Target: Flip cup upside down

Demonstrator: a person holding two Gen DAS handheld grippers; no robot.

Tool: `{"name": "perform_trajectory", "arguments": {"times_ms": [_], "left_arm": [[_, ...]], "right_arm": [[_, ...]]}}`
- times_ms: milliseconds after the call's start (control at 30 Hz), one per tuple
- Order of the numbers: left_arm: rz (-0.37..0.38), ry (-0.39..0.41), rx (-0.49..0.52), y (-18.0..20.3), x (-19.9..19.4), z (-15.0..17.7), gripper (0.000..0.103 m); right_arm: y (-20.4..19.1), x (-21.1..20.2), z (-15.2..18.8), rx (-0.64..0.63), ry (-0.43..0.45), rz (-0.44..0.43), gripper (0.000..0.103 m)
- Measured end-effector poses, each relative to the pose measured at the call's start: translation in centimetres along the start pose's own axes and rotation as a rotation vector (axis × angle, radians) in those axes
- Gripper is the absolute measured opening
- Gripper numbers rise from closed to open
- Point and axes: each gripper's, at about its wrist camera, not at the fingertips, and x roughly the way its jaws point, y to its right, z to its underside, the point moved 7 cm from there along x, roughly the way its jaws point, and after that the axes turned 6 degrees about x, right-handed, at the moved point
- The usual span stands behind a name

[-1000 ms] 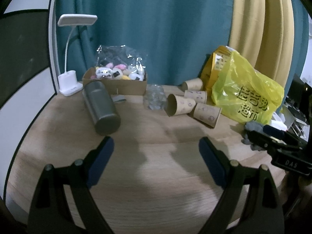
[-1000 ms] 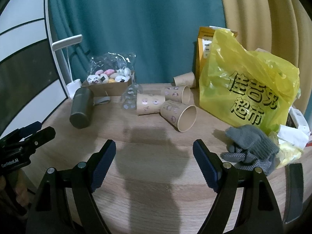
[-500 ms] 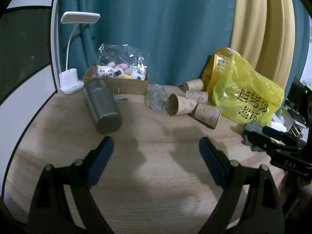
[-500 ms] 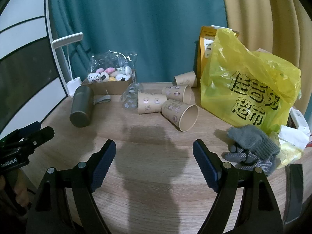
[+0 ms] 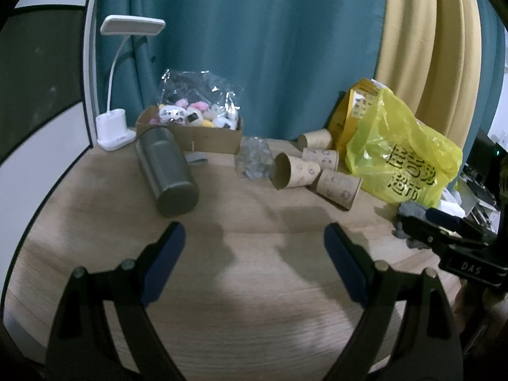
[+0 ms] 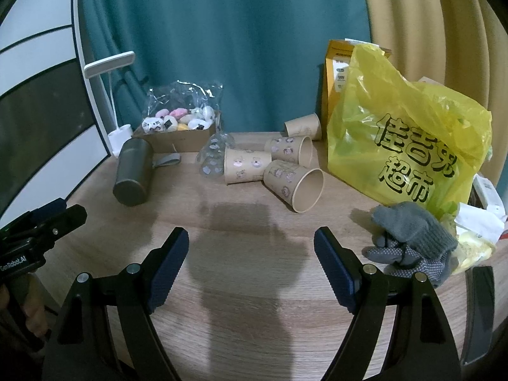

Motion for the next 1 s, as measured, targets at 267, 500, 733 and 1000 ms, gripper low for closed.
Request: {"name": "perform_trajectory", "arguments": {"times_ms": [267,500,733,1000], "left_arm": [[-0.006,-0.003,-0.004,-0.2,0.1,0.1,0.09],[-0.006,-0.02,0.016,-0.3,0.6,0.4,0.09],[-0.027,-0.028,0.052,-0.4,1.3,-0.1,0.09],[-0.011,-0.062,0.249,1.1,4.1,-2.1,0.09]], "right_arm": [[0.2,0.1,0.0,0.001,-0.006,-0.001,0.084],[0.1,0.2,0.1,0.001,-0.004,0.0,0.084],[0.2,0.4,0.1,0.002,-0.009,-0.001,0.084],[1.2,1.8,-0.1,0.013,-0.03,0.004,0.084]]}}
